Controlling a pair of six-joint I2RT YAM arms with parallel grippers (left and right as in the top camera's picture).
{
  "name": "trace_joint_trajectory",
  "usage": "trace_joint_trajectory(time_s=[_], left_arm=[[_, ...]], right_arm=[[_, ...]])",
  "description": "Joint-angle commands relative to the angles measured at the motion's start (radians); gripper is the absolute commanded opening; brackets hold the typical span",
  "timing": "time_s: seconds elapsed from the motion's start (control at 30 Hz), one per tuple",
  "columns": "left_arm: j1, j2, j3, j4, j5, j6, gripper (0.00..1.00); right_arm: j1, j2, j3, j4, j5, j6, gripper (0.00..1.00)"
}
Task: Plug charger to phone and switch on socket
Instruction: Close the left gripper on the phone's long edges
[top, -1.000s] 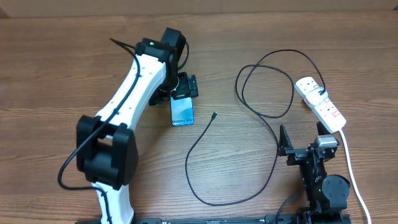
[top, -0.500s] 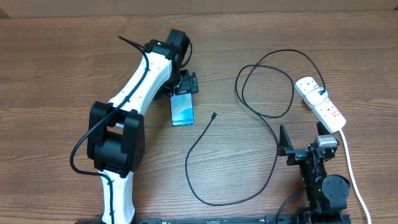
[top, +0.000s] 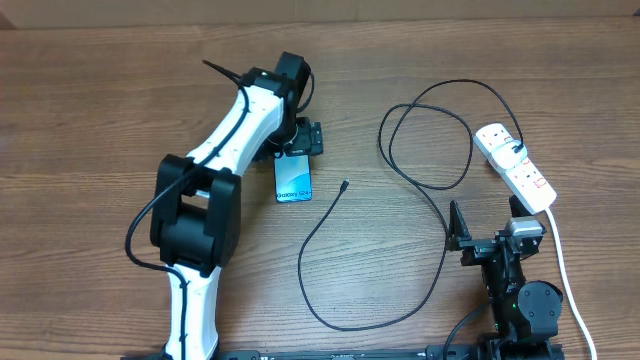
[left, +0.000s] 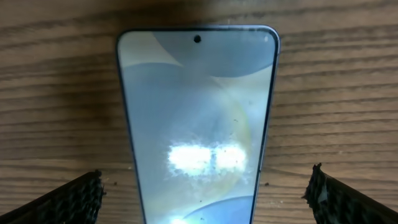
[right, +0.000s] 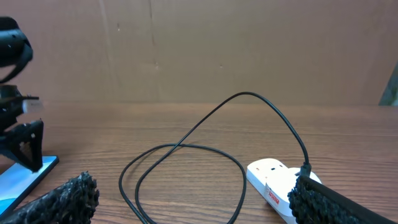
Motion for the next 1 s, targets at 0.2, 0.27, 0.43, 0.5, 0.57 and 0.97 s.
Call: trace_joint_trajectory(time_s=[0.2, 0.27, 0.43, 0.5, 0.57, 0.97], left_arm=[[-0.017, 0.072, 0.021, -0.019, -0.018, 0.004, 1.0], [-0.016, 0.081, 0.021, -0.021, -0.019, 0.004, 1.0], [-0.015, 0.087, 0.019, -0.021, -0.039, 0.008, 1.0], [-0.015, 0.087, 0.019, -0.014, -0.039, 0.007, 1.0], [-0.014, 0.087, 0.019, -0.007, -0.041, 0.007, 1.0], [-0.006, 0.087, 0.019, -0.03, -0.04, 0.007, 1.0]], right_arm=[[0.005, -0.01, -0.011, 0.006, 0.005, -0.001, 1.0], [0.005, -0.01, -0.011, 0.006, 0.005, -0.001, 1.0], [0.005, -0.01, -0.011, 0.006, 0.005, -0.001, 1.0], [0.005, -0.01, -0.011, 0.006, 0.005, -0.001, 1.0], [0.005, -0.01, -0.011, 0.006, 0.005, -0.001, 1.0], [0.005, -0.01, -0.011, 0.006, 0.005, -0.001, 1.0]])
